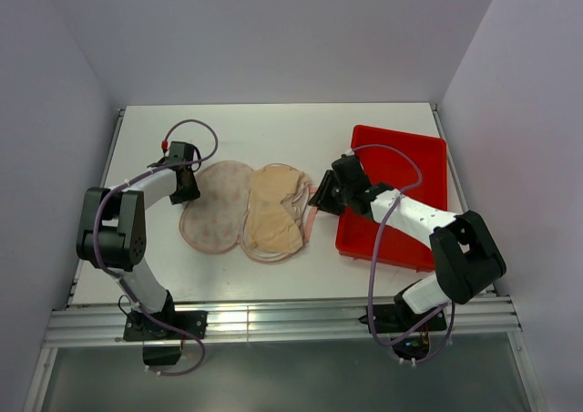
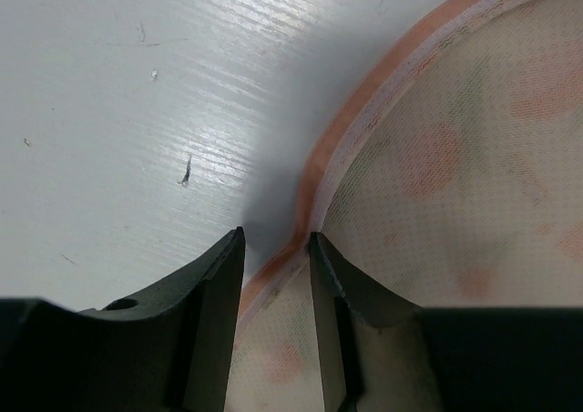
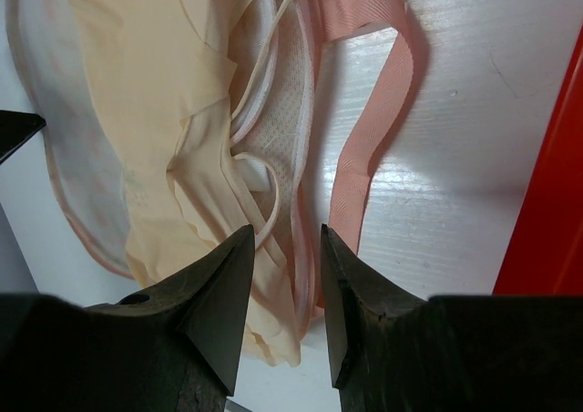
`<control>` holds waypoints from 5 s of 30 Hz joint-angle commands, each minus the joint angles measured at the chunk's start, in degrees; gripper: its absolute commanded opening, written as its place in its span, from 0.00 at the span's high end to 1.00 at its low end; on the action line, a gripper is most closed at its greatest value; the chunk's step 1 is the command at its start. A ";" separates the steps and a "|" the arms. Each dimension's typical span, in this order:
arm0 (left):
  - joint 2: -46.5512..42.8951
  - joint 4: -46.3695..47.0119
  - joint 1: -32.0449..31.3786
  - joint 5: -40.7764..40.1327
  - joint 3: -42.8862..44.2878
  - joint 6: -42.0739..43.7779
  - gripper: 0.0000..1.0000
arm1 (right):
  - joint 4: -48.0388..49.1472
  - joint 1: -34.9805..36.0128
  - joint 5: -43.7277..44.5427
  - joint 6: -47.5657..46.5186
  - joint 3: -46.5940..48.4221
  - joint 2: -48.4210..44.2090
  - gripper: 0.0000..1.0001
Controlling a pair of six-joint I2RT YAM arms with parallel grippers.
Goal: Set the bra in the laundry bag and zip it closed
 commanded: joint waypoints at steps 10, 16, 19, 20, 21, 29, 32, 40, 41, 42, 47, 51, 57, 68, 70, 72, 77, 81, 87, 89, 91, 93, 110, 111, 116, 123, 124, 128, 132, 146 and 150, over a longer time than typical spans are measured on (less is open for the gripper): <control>-1.37 2.50 -0.36 1.02 0.15 0.72 0.56 | 0.80 -0.43 1.50 -0.15 0.41 -1.98 0.58; -1.20 2.33 -0.36 1.72 0.14 0.81 0.54 | 0.88 -0.43 1.23 -0.15 0.68 -1.81 0.58; -1.46 2.42 -0.36 1.37 0.06 0.54 0.54 | 0.80 -0.43 1.41 -0.24 0.50 -1.98 0.58; -1.98 2.77 -0.36 1.55 -0.12 0.63 0.54 | 0.88 -0.43 1.41 -0.16 0.50 -1.98 0.58; -2.08 2.86 -0.36 1.98 -0.03 0.54 0.54 | 0.97 -0.43 1.41 -0.15 0.33 -1.98 0.58; -3.22 3.48 -0.36 2.25 -0.56 0.54 0.54 | 1.50 -0.43 1.06 -0.07 -0.02 -1.72 0.58; -3.48 3.74 -0.36 2.60 -0.74 0.54 0.54 | 1.50 -0.43 1.06 -0.07 -0.02 -1.72 0.58; 0.12 1.46 -0.36 1.81 0.67 0.28 0.55 | 2.03 -0.43 0.71 0.11 -0.46 -1.46 0.58; 0.82 0.93 -0.36 1.72 0.85 0.19 0.56 | 2.03 -0.43 0.71 0.11 -0.46 -1.37 0.58; 1.17 0.75 -0.36 1.29 1.02 0.10 0.56 | 2.20 -0.43 0.71 0.11 -0.64 -1.37 0.58; 2.93 -0.65 -0.36 0.93 1.90 -0.34 0.69 | 2.64 -0.43 0.71 0.20 -0.99 -0.75 0.58; 2.76 -1.44 -0.36 0.23 2.34 -0.51 0.81 | 2.82 -0.52 0.62 0.20 -0.90 -0.14 0.58; 0.30 -5.30 -0.36 -0.21 5.15 -2.62 0.98 | 2.47 -0.52 1.50 -0.24 0.24 1.79 0.58; -7.70 -10.76 0.96 -2.06 6.65 -3.24 1.00 | 1.50 -0.34 2.90 -0.86 5.33 7.68 0.59; -9.71 -11.11 0.96 -1.01 6.82 -3.50 1.00 | 1.41 -0.08 2.64 -0.86 5.86 8.82 0.60; -11.12 -11.46 0.96 -0.04 7.17 -3.68 1.00 | 1.41 0.18 2.81 -0.86 6.48 9.88 0.60; -15.34 -11.73 0.96 3.12 8.49 -4.73 1.00 | 1.06 2.20 3.08 -0.42 9.63 14.00 0.60; -17.81 -11.46 0.79 7.25 9.37 -6.13 1.00 | 0.10 4.40 3.78 0.28 13.24 16.91 0.61; -20.27 -12.16 -3.69 10.16 12.45 -8.86 1.00 | -0.87 6.68 4.57 0.90 16.32 19.55 0.62; -20.71 -12.08 -6.50 10.34 13.24 -10.26 1.00 | -0.96 6.86 4.57 0.90 16.76 20.16 0.62; -20.80 -11.82 -9.13 10.51 13.68 -11.14 1.00 | -0.87 7.13 4.49 1.07 16.94 20.51 0.63; -20.62 -11.29 -10.98 10.60 14.21 -12.46 1.00 | -0.79 7.30 4.49 1.16 16.94 20.87 0.63; -12.10 -5.23 -29.97 8.93 15.88 -19.67 1.00 | -0.96 9.32 4.31 2.31 20.80 25.35 0.65; -10.62 -4.96 -31.54 8.84 15.79 -19.93 1.00 | -1.05 9.41 4.31 2.39 20.81 25.44 0.65; -6.13 -1.80 -35.24 9.10 14.65 -22.39 0.99 | -0.52 9.41 3.87 2.83 20.63 25.88 0.65; -1.03 1.45 -37.89 9.80 11.84 -24.59 0.92 | 0.27 9.41 3.96 3.36 19.40 25.70 0.66; -0.68 1.98 -37.89 10.07 11.05 -24.94 0.90 | 0.36 9.41 4.05 3.45 19.14 25.35 0.66; 0.91 3.56 -37.97 10.51 9.90 -25.38 0.86 | 0.36 9.33 4.83 3.97 17.82 23.60 0.66; 2.14 4.62 -37.89 10.95 9.46 -25.38 0.76 | -0.08 9.24 5.54 4.50 15.89 20.44 0.66; -0.14 2.78 -37.10 9.37 11.92 -24.59 0.52 | -3.77 8.01 9.58 5.12 10.70 6.46 0.66; -3.83 0.41 -34.73 7.62 12.54 -23.37 0.49 | -3.86 8.01 9.32 5.21 9.82 3.12 0.66</control>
